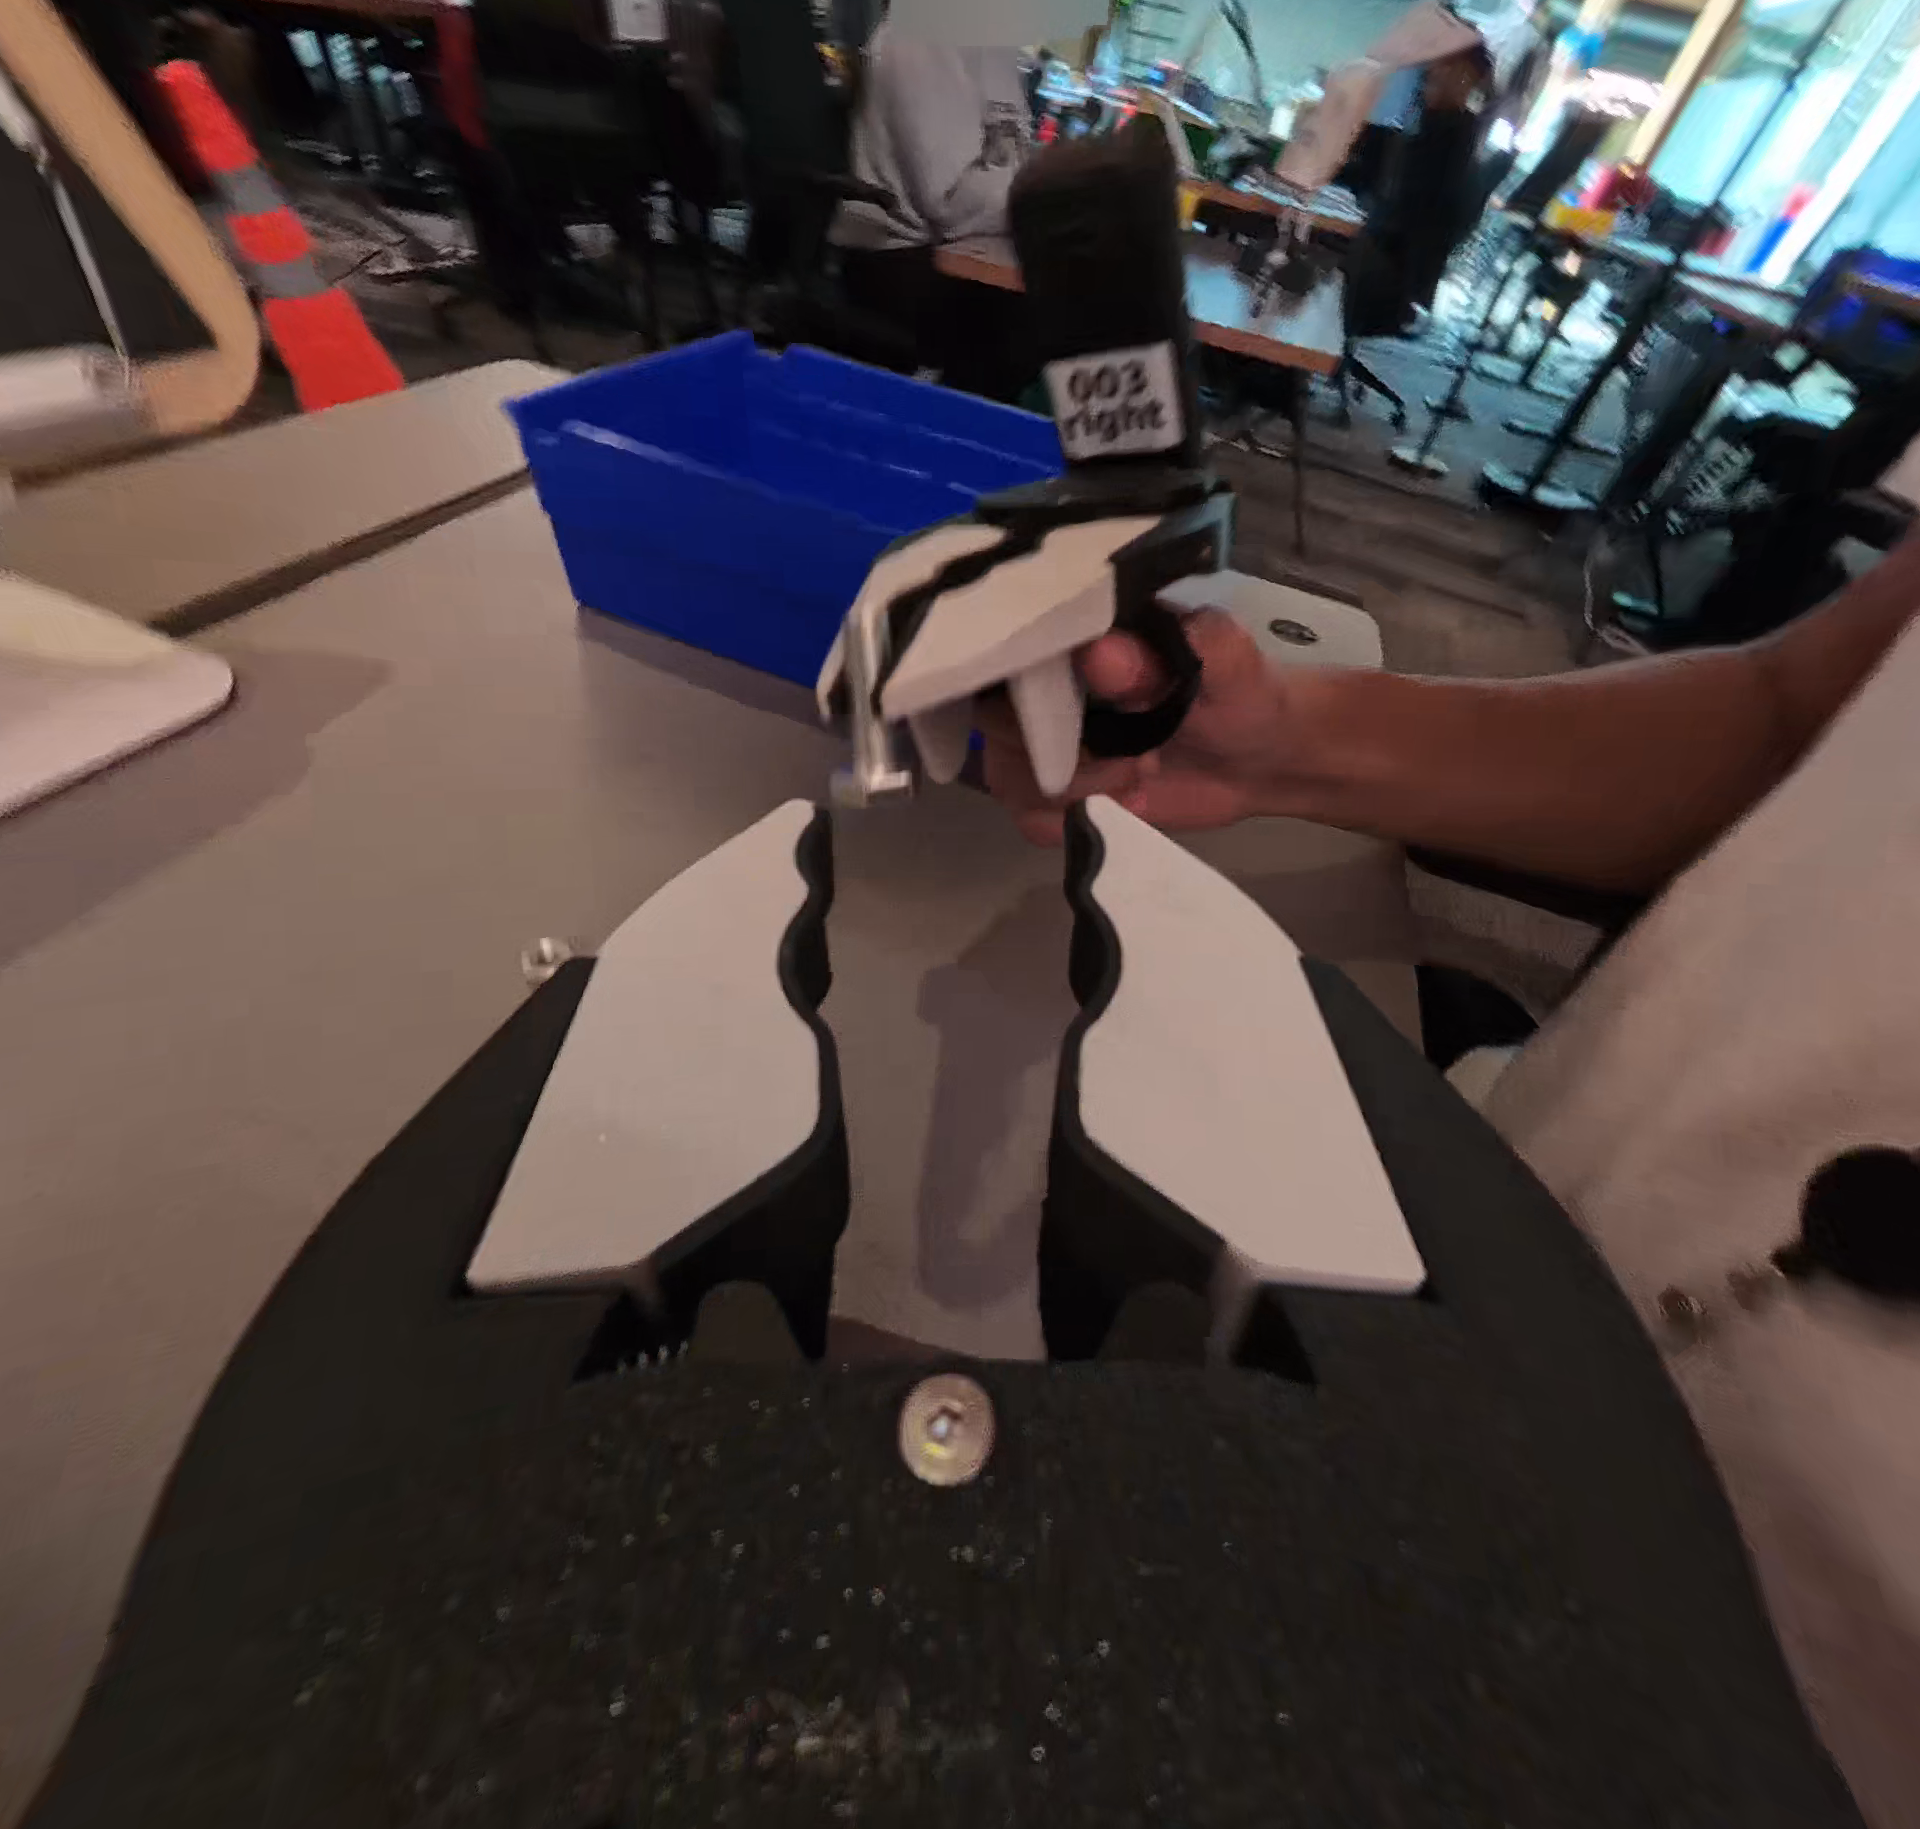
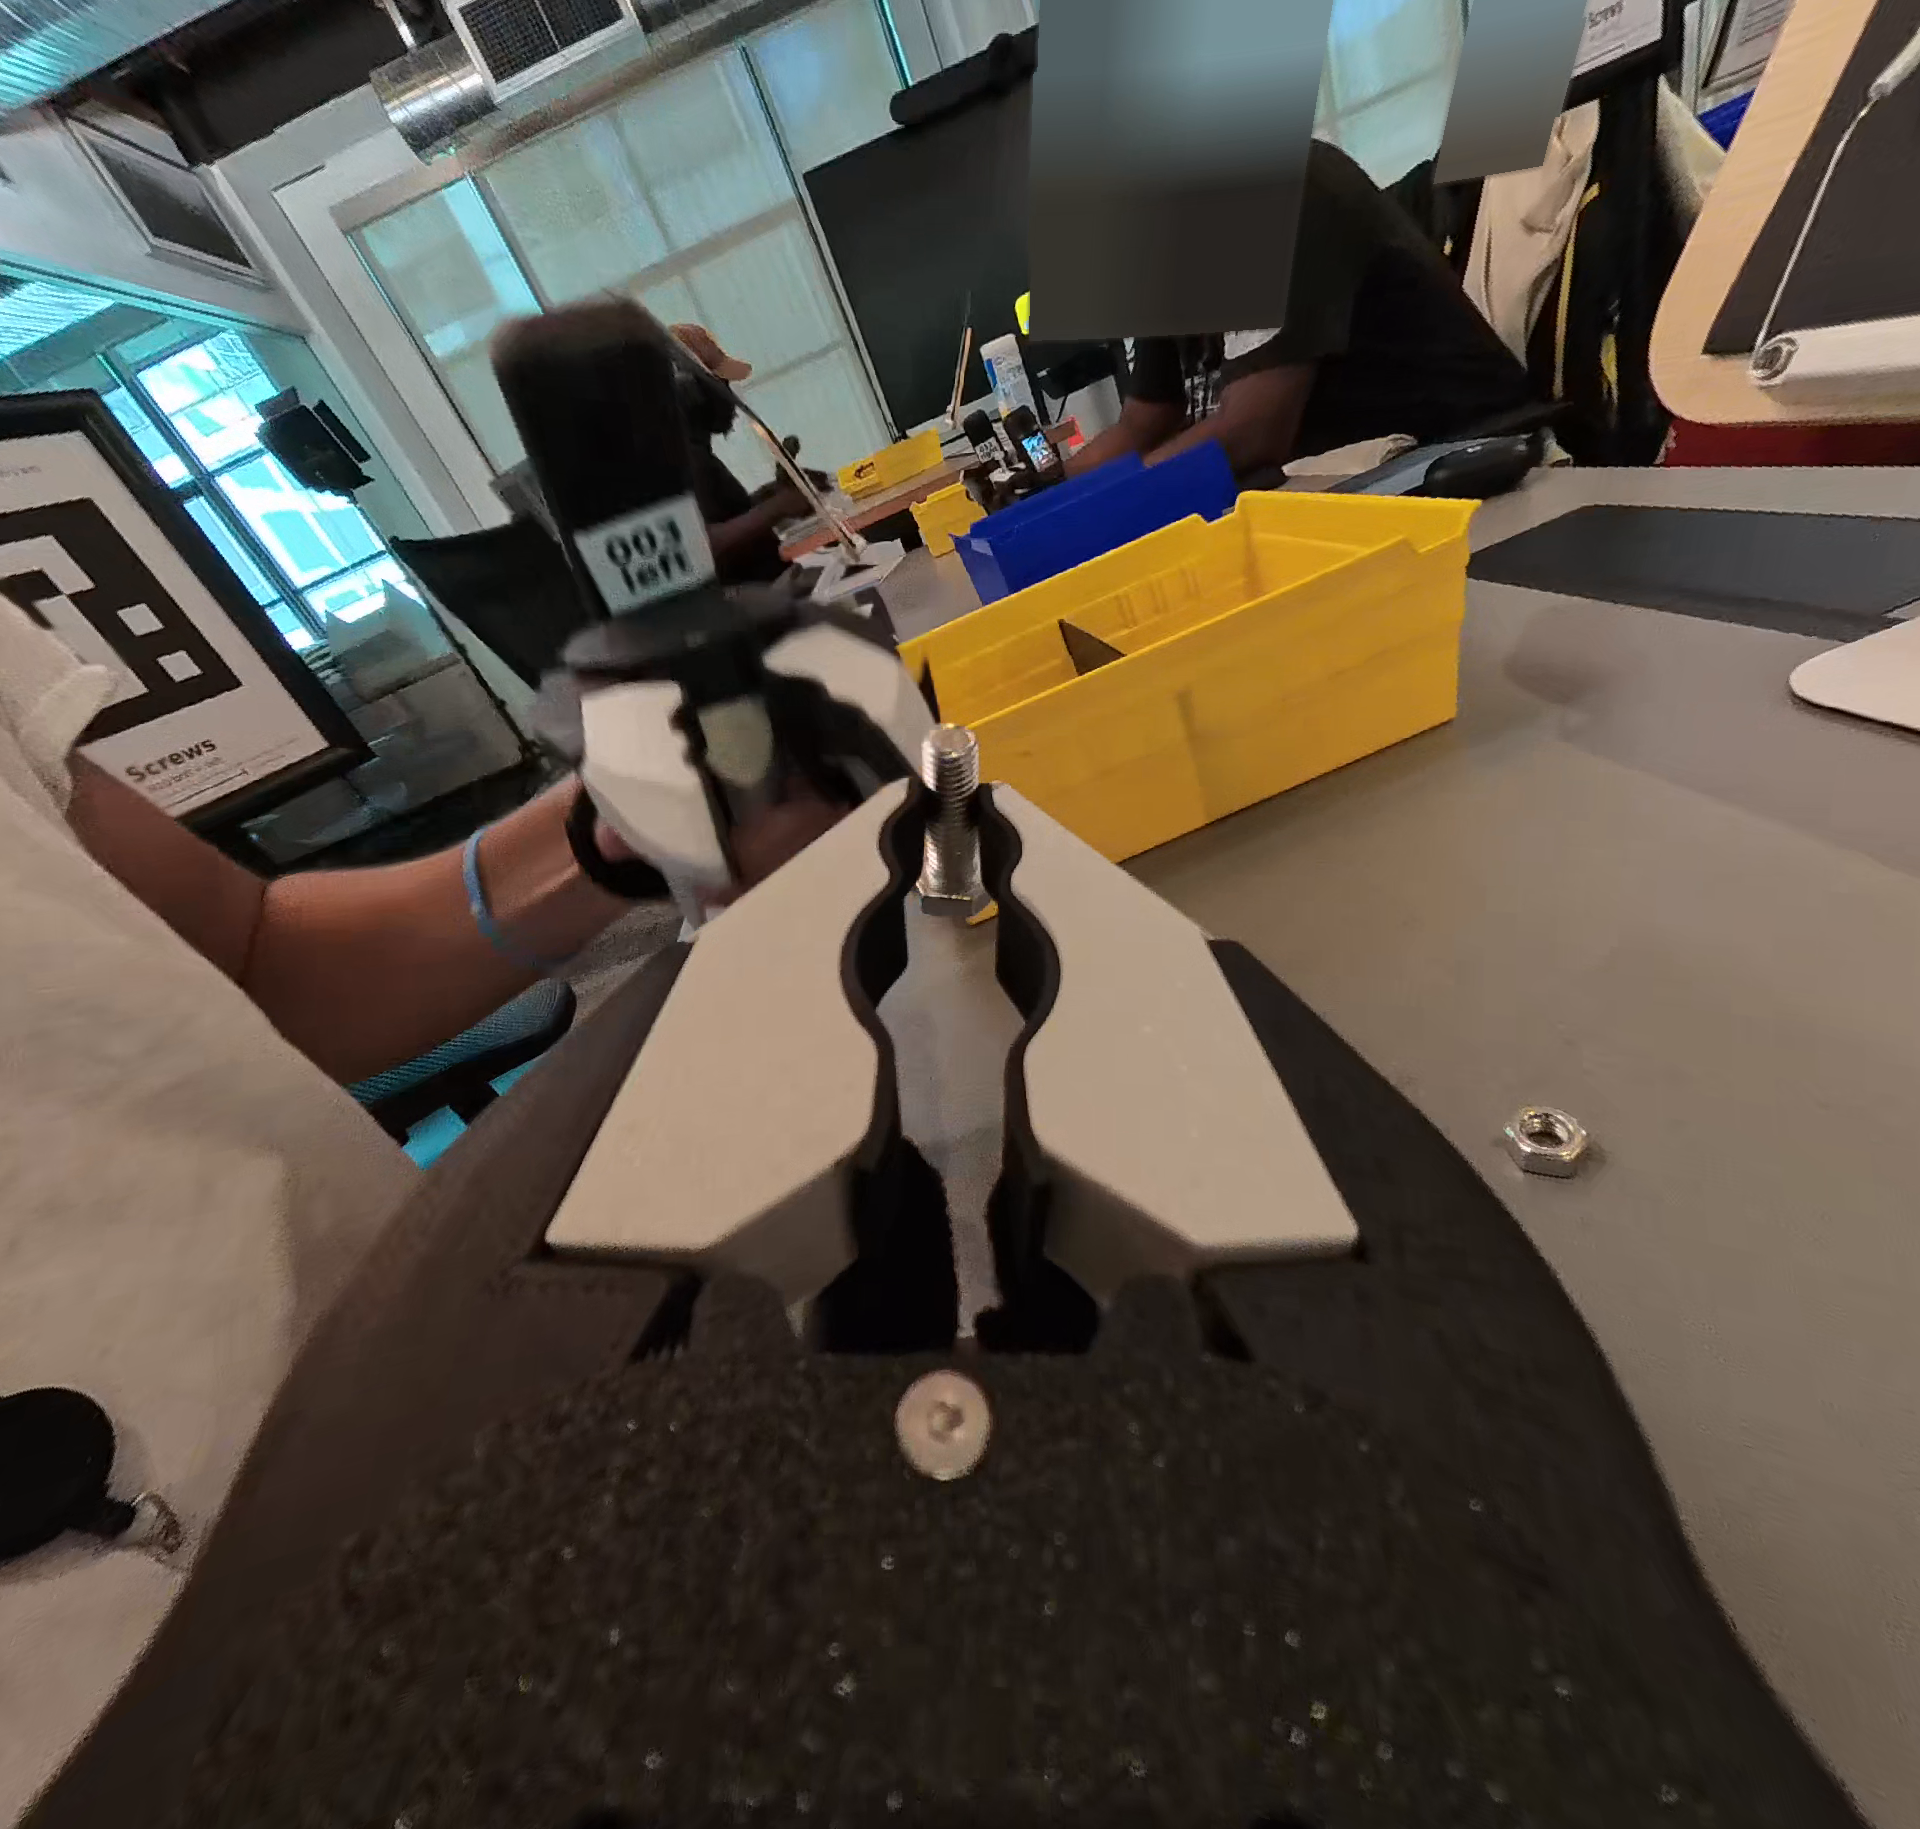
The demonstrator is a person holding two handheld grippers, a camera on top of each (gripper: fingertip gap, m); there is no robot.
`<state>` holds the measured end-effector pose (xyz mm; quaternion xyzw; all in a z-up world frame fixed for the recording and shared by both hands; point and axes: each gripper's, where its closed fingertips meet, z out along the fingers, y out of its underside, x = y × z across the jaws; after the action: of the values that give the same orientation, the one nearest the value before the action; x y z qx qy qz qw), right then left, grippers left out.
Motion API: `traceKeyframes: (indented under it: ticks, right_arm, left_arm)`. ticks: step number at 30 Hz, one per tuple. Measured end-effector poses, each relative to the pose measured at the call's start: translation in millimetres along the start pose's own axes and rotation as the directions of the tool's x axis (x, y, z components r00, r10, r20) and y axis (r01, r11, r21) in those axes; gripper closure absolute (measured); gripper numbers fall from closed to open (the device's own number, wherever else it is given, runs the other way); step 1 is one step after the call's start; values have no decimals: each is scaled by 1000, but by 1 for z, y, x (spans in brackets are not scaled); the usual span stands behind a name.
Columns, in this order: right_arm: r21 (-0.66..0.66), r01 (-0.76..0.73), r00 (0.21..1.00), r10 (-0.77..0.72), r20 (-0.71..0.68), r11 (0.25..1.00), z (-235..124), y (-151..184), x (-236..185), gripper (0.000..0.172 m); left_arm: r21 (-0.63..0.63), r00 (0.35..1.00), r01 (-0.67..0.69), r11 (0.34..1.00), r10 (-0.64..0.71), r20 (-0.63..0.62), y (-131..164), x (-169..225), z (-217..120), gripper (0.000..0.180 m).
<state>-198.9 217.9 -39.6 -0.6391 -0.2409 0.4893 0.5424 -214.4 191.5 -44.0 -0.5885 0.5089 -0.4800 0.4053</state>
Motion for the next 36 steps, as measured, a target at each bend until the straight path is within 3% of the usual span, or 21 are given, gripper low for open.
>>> traceKeyframes:
  ticks: [3,6,15,23,28,31,33,36]
  right_arm:
    - [-37,-8,999,9,45,999,4,6,-9,163]
    - [-89,0,998,5,60,996,11,15,-14,163]
    - [-134,-20,990,38,134,991,16,22,-26,162]
    - [-156,-69,980,96,174,985,17,26,-28,162]
    - [-219,25,992,2,123,975,5,-5,-21,144]
    - [-429,173,982,-186,10,887,-2,-16,2,143]
    - [-628,261,937,-349,-17,733,-7,-7,26,147]
    - [-820,245,888,-460,-25,517,-8,22,75,145]
  left_arm:
    - [9,993,47,999,-48,104,30,-1,9,135]
    - [60,983,41,997,-51,178,34,-6,12,139]
    - [96,991,95,991,-103,85,30,2,13,163]
    - [107,991,113,988,-120,62,34,3,9,163]
    - [139,977,148,979,-166,131,36,-11,-3,163]
    - [150,963,166,975,-193,188,39,-22,-13,163]
    - [142,955,170,975,-198,219,42,-26,-17,163]
    - [104,942,161,981,-184,279,48,-31,-19,163]
